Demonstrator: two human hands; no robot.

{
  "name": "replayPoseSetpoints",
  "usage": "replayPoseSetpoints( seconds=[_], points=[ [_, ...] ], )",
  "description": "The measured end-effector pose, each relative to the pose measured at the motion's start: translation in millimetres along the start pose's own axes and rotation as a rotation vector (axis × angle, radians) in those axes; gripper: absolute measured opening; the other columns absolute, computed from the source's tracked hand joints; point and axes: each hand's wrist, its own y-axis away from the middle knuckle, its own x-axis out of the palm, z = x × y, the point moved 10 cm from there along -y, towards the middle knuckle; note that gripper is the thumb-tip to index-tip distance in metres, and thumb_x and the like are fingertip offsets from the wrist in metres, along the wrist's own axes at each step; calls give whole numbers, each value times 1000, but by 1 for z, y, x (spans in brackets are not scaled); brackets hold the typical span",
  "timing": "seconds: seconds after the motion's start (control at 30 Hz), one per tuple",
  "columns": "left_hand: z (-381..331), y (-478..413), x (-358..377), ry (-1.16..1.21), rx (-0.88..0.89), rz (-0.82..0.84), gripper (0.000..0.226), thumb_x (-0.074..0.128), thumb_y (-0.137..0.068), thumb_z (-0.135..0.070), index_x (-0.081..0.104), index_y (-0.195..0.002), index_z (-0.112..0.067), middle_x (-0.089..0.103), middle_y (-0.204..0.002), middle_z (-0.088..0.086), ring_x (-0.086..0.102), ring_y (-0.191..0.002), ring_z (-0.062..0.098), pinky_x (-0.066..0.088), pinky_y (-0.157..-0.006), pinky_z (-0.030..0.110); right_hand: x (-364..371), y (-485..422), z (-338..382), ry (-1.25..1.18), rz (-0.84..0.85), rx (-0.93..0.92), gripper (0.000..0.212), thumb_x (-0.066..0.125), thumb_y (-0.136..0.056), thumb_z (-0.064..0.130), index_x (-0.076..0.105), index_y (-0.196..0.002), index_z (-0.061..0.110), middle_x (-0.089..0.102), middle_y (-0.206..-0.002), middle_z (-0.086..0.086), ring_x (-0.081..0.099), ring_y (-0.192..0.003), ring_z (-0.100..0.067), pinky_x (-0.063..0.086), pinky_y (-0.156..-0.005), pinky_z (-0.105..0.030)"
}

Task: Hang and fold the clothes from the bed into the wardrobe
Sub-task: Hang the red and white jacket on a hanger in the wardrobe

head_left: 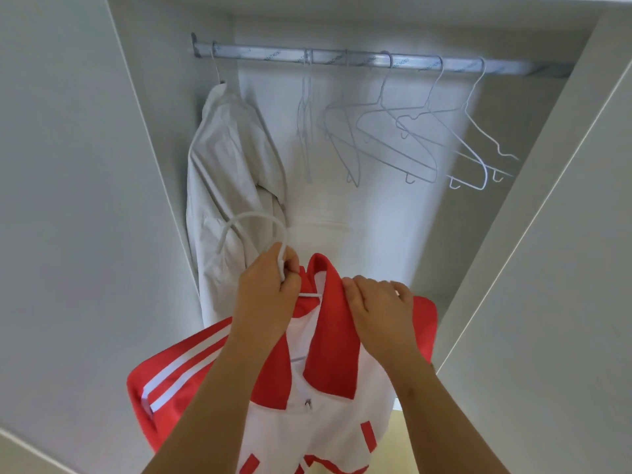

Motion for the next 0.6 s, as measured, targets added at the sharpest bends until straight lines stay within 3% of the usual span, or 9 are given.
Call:
replayPoseSetpoints(
  seconds=[0.13,0.23,0.3,0.4,0.53,0.6],
  points=[
    [2,8,13,94,-57,70,35,46,-82,4,43,-66,-27,52,-61,-7,58,-56,8,52,-53,19,5,0,23,-66,18,-56,43,28,-100,39,30,-59,27,40,-55,8,39,-56,-14,24,-68,-28],
    [2,9,20,154,-66,151,26,55,-82,0,52,-74,-25,58,-66,-5,61,-61,7,54,-58,21,3,1,5,-104,-11,85,47,31,-98,44,34,-57,22,47,-58,4,44,-59,-18,25,-61,-29],
    [1,11,31,146,-38,310,26,69,-77,-12,54,-82,-33,61,-75,-12,61,-67,4,51,-67,16,1,2,-17,-151,-25,228,49,36,-96,45,38,-56,17,48,-58,2,47,-63,-20,27,-56,-31],
    [13,15,35,-53,44,512,39,78,-70,-17,53,-86,-42,60,-88,-17,55,-82,-3,41,-76,7,-6,8,-54,-256,-88,410,49,43,-94,42,43,-56,12,46,-55,0,48,-64,-25,29,-56,-31],
    [41,3,3,-162,-13,403,33,74,-72,-6,58,-76,-35,58,-85,-15,53,-78,-7,37,-73,1,-16,14,-87,-366,-199,545,47,47,-93,39,45,-58,7,44,-53,-7,41,-56,-23,32,-53,-30],
    [44,1,1,-224,0,373,29,72,-73,-4,61,-74,-31,56,-85,-15,53,-81,-1,40,-77,8,-14,16,-90,-371,-197,568,46,47,-92,39,43,-57,9,43,-53,-7,40,-54,-23,32,-53,-29]
  ],
)
